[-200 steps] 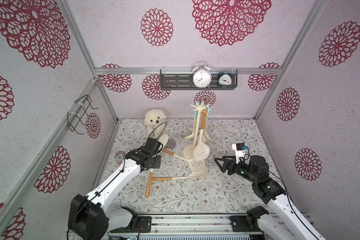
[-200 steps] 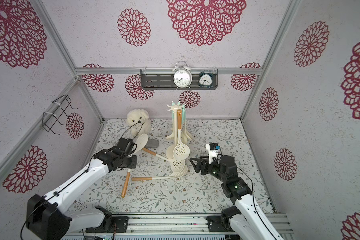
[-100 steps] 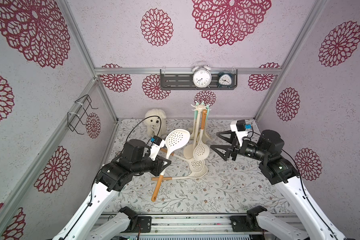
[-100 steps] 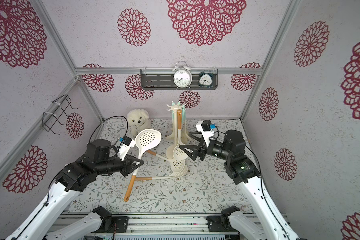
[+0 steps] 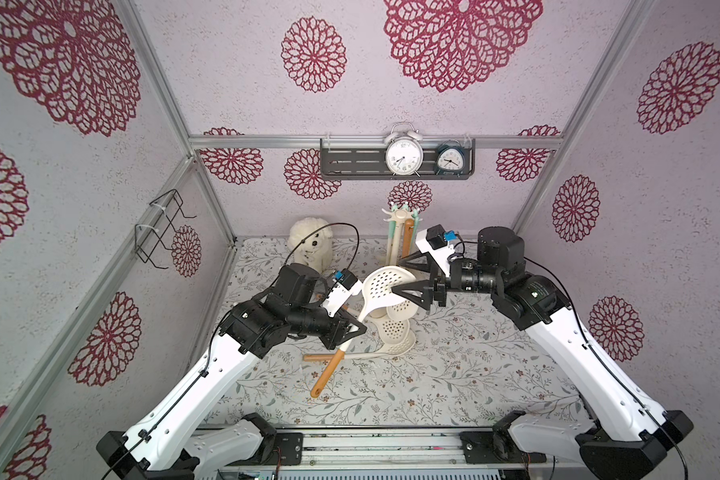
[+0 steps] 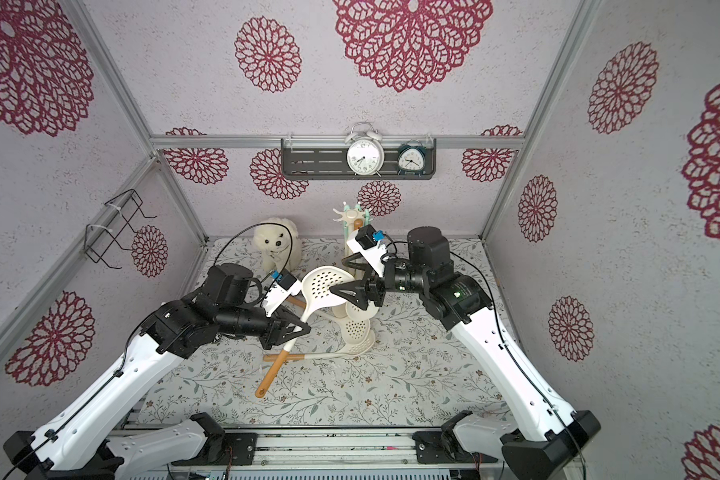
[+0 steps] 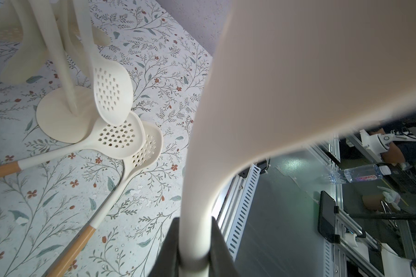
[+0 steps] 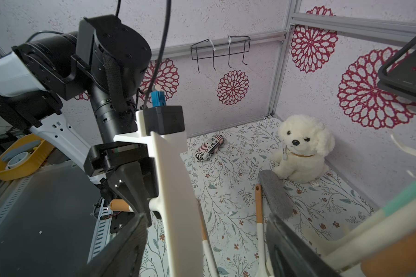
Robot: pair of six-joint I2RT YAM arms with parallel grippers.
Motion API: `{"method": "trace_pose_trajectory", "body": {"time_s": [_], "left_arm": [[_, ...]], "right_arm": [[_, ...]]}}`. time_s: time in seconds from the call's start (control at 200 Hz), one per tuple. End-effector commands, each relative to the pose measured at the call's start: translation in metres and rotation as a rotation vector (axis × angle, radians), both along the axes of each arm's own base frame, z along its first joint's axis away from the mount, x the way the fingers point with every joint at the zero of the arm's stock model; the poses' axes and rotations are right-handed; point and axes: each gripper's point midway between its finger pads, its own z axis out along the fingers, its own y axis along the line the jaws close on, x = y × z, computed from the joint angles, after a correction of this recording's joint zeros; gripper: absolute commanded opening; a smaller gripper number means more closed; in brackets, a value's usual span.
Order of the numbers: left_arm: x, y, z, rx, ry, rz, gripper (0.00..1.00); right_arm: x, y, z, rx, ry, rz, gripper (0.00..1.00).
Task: Hang the skimmer on the kitchen utensil rack
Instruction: Pick up the skimmer from the center of the board.
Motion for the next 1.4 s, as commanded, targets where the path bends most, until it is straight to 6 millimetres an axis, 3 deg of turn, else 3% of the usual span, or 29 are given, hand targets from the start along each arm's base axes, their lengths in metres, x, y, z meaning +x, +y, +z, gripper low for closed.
{"method": "trace_pose_trajectory", "body": {"time_s": [0.0,0.095,0.3,0.33,0.405,0.445,0.505,0.66,0.766,0.876,1.136,1.396], "left_arm": [[-0.011,-0.007,0.010,-0.017,-0.029,-0.082,0.00],[-0.011,-0.010,0.009,-0.010,-0.024,-0.093,0.00],[-0.001,-0.009,0.011,-0.002,-0.059,-0.049,0.00],[0.001,-0.008,0.013,-0.005,-0.067,-0.033,0.16],[0.011,-0.004,0.021,-0.016,-0.108,0.032,0.72],[0.016,-0.001,0.028,-0.031,-0.139,0.075,0.88],[0.024,0.005,0.044,-0.076,-0.206,0.147,0.99],[0.045,0.036,0.084,-0.214,-0.348,0.405,0.97],[0.055,0.055,0.107,-0.330,-0.394,0.547,0.97],[0.063,0.062,0.130,-0.470,-0.422,0.626,0.97],[0.087,0.053,0.158,-0.681,-0.444,0.681,0.97],[0.122,0.027,0.180,-0.758,-0.459,0.682,0.97]], "right_arm": [[-0.012,0.004,0.008,-0.010,-0.022,0.066,0.70],[-0.015,0.007,0.006,-0.022,-0.013,0.082,0.55],[-0.016,-0.001,0.008,-0.016,-0.033,0.022,0.01],[-0.016,-0.004,0.009,-0.013,-0.038,-0.002,0.00],[-0.009,-0.016,0.012,0.005,-0.047,-0.112,0.00],[-0.004,-0.027,0.012,0.016,-0.053,-0.199,0.00],[0.007,-0.046,0.014,0.054,-0.047,-0.353,0.00],[0.031,-0.110,0.016,0.291,0.054,-0.778,0.00],[0.029,-0.140,0.017,0.497,0.130,-0.906,0.00],[0.026,-0.159,0.024,0.715,0.210,-0.951,0.00],[0.018,-0.169,0.029,1.012,0.381,-0.884,0.00],[0.022,-0.155,0.005,1.047,0.503,-0.814,0.00]]}}
